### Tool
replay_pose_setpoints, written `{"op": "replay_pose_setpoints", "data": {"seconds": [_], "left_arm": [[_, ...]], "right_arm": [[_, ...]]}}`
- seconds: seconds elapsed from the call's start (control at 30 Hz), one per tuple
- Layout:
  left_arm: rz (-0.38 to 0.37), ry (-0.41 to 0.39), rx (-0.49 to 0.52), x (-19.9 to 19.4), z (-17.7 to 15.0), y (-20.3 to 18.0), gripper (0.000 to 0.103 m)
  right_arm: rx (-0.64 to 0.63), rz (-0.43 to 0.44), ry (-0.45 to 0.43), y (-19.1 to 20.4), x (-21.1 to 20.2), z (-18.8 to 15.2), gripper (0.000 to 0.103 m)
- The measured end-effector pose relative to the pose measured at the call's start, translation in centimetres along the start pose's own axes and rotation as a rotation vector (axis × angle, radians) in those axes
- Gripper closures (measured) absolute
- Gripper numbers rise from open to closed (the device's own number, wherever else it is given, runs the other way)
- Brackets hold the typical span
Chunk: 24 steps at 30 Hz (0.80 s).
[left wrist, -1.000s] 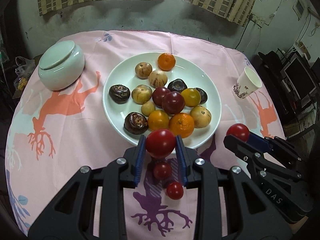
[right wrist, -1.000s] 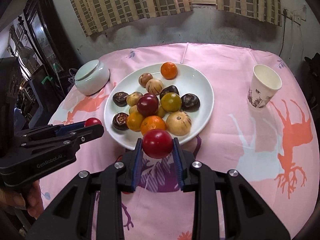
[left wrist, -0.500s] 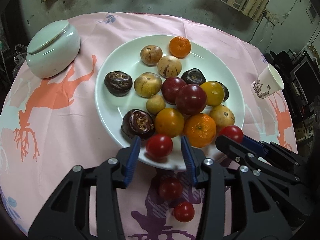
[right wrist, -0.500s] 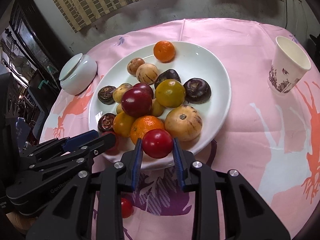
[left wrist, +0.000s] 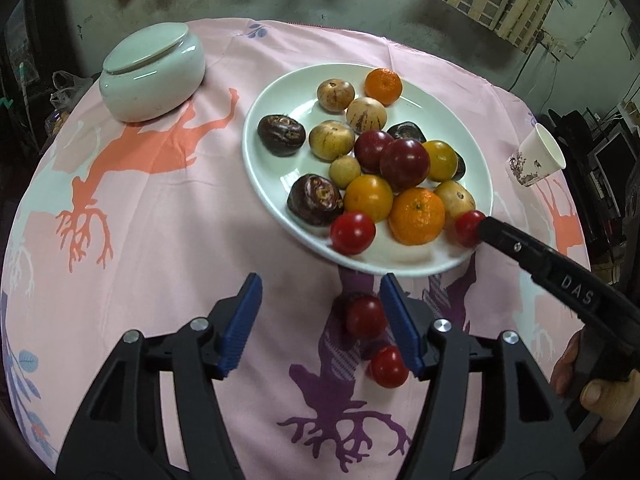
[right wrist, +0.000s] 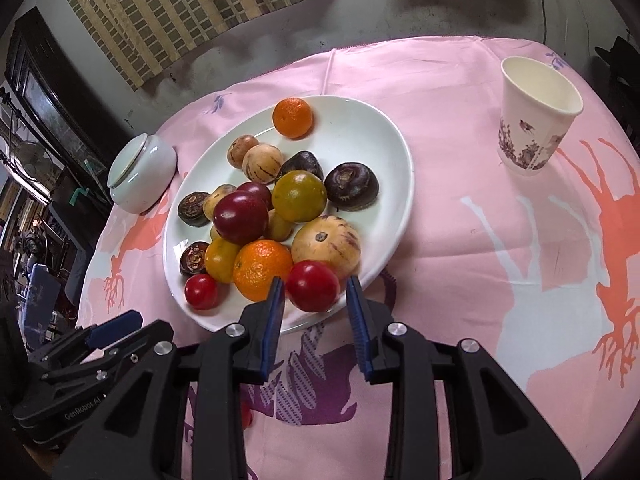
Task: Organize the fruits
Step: 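Withdraw both open tools from the plate back to the last cherry tomatoes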
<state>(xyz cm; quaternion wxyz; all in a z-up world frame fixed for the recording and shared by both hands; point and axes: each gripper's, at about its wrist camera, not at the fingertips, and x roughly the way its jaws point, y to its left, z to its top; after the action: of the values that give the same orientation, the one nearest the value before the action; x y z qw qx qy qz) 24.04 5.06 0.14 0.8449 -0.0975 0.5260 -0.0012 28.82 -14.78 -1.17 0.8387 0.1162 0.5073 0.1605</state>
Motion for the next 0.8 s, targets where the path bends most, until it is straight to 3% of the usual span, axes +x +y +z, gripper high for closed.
{"op": "replay_pose_setpoints", "data": {"seconds": [0.03, 0.13, 0.3, 0.5, 0.8], "left_arm": [[0.0, 0.004, -0.002, -0.1, -0.5, 0.2, 0.039], [0.002, 0.027, -0.01, -0.4, -1.9, 0.4, 0.039], [0.012, 0.046, -0.001, -1.2, -4.6, 0.9, 0.039], [0.023, 0.095, -0.017, -1.5, -7.6, 1.7, 0.037], [0.049, 0.142, 0.027, -2.3, -10.7, 0.3, 0.022]], "right_arm": [[0.001, 0.008, -0.008, 0.0, -0.4, -0.1, 0.068], [0.005, -0.007, -0.033, -0.2, -1.3, -0.6, 0.039], [-0.062, -0.019, -0.008, 0.3, -3.0, -3.0, 0.039], [-0.112, -0.062, 0.049, -0.1, -4.9, -8.6, 0.039], [-0.092, -0.102, 0.151, -1.3, -6.0, -14.5, 0.038]]}}
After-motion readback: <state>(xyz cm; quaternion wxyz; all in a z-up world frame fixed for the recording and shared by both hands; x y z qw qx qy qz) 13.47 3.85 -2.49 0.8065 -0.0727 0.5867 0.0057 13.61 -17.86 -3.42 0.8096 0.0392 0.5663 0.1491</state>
